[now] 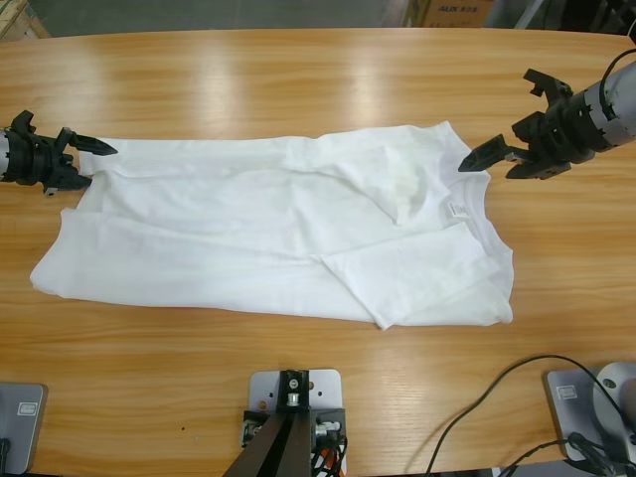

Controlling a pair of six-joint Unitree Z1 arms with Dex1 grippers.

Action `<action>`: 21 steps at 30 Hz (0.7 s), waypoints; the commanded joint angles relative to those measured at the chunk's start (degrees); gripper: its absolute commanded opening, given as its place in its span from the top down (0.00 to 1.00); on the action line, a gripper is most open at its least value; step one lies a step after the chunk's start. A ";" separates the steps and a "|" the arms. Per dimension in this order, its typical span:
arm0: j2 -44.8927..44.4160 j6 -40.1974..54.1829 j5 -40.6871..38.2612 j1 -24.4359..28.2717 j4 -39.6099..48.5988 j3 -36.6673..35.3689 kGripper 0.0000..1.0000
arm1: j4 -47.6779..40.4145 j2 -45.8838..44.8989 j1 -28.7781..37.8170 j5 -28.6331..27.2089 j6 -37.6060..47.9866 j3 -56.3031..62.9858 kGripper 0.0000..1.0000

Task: Fold clothes

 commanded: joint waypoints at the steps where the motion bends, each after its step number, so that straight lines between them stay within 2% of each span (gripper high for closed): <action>1: 1.92 -1.09 -2.52 2.70 -1.79 3.28 0.20 | -0.64 -0.09 0.61 -0.51 -0.58 1.48 0.02; 5: 0.16 -1.06 -3.86 5.15 -1.79 3.13 0.21 | -0.78 0.15 0.69 -0.51 -0.63 1.48 0.02; 8: -0.59 -0.83 -4.09 6.02 -1.79 3.00 0.31 | -0.87 0.24 0.69 -0.51 -0.59 1.48 0.02; 21: 2.27 -0.72 -6.65 5.67 -3.10 2.69 0.31 | -0.94 0.15 0.82 -0.51 -0.58 1.48 0.02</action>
